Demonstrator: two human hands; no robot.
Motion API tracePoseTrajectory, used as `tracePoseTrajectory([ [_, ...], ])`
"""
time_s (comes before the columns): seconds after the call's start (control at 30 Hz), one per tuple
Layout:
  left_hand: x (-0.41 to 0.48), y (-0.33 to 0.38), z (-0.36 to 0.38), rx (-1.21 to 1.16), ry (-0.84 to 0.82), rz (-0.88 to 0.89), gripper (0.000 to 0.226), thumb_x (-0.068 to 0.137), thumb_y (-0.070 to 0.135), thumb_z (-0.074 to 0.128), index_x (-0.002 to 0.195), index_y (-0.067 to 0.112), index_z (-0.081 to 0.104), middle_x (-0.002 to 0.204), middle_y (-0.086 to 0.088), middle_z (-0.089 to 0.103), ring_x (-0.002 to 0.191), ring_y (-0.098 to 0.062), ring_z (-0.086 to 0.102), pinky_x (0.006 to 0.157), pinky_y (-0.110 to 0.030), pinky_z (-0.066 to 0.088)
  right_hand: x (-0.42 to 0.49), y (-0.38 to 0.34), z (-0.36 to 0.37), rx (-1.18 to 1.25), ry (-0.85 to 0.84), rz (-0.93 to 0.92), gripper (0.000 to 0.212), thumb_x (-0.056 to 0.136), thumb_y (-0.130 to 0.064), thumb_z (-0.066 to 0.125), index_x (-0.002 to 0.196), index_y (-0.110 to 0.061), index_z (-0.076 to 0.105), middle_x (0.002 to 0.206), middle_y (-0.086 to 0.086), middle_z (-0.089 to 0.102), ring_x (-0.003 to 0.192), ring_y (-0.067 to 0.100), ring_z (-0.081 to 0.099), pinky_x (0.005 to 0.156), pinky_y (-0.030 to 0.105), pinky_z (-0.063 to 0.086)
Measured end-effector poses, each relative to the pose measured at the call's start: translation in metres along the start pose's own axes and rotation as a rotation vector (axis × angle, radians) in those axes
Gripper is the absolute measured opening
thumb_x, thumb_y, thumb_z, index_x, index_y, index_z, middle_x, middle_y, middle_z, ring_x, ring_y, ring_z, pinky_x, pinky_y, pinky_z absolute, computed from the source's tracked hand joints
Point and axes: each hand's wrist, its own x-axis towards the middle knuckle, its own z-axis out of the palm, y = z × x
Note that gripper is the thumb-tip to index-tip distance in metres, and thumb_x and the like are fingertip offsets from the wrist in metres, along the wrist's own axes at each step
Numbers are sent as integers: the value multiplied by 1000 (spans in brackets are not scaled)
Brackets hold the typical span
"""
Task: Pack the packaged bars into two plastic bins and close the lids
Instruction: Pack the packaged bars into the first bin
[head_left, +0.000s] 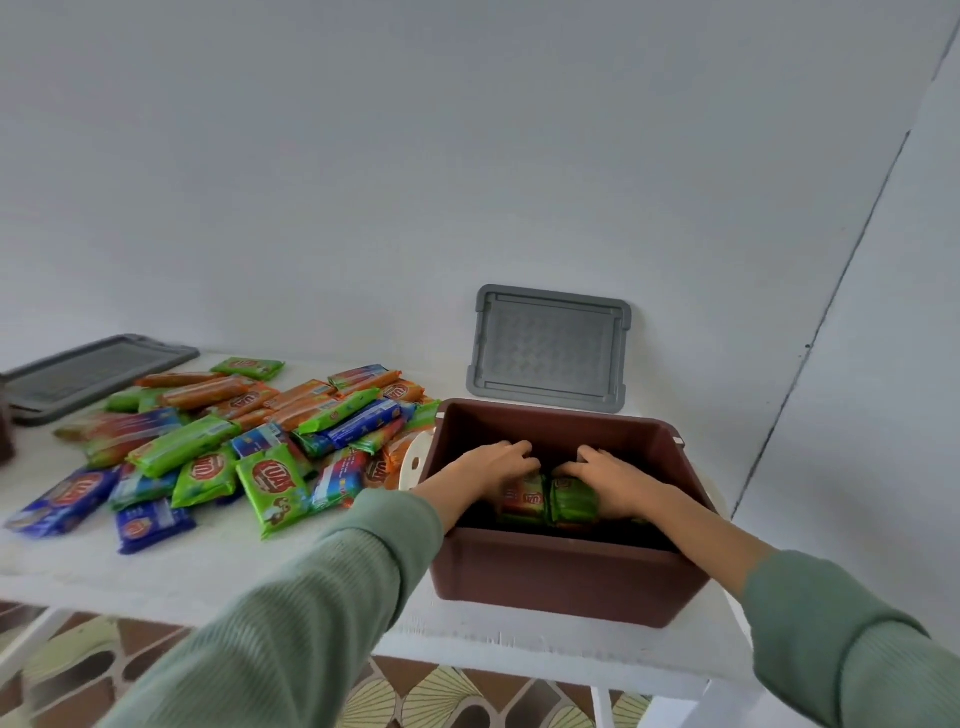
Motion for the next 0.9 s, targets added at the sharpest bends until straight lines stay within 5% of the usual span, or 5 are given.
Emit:
tracePoseTrajectory([
  [0.23, -27, -32, -36, -369, 363, -131, 29, 82, 12, 61, 111, 8, 63, 106, -11, 64, 97, -25, 60, 85, -32, 47, 12, -21, -50, 343, 330, 27, 36, 80, -30, 70, 114, -16, 65, 101, 5, 64, 94, 19, 60, 79, 29, 47],
  [0.43, -85, -118, -57, -531, 597, -386, 21, 82, 8, 58, 102, 5, 67, 99, -11, 69, 87, -21, 63, 84, -30, 50, 64, -78, -102, 430, 481, -102, 35, 81, -19, 69, 114, -13, 65, 105, 12, 64, 94, 22, 60, 81, 26, 43],
  [0.7, -126, -206, -20, -605, 344, -801, 41, 91, 28, 54, 126, 6, 53, 130, -13, 55, 121, -28, 49, 100, -35, 39, 138, -154, -113, 460, 292, -202, 52, 82, -25, 69, 131, -14, 54, 124, 12, 58, 112, 26, 55, 88, 30, 41],
  [0.83, -113, -221, 18, -697, 194, -805, 62, 93, 45, 47, 139, 5, 39, 145, -14, 40, 131, -28, 40, 107, -36, 34, 182, -173, -94, 355, 67, -206, 62, 82, -29, 68, 138, -14, 46, 140, 11, 48, 126, 27, 46, 100, 30, 37],
  [0.9, -104, -221, 34, -698, 143, -773, 69, 91, 51, 45, 142, 6, 34, 148, -12, 35, 134, -28, 36, 108, -36, 31, 196, -176, -81, 312, -33, -198, 65, 81, -34, 69, 135, -6, 46, 138, 13, 49, 125, 29, 47, 94, 30, 39],
])
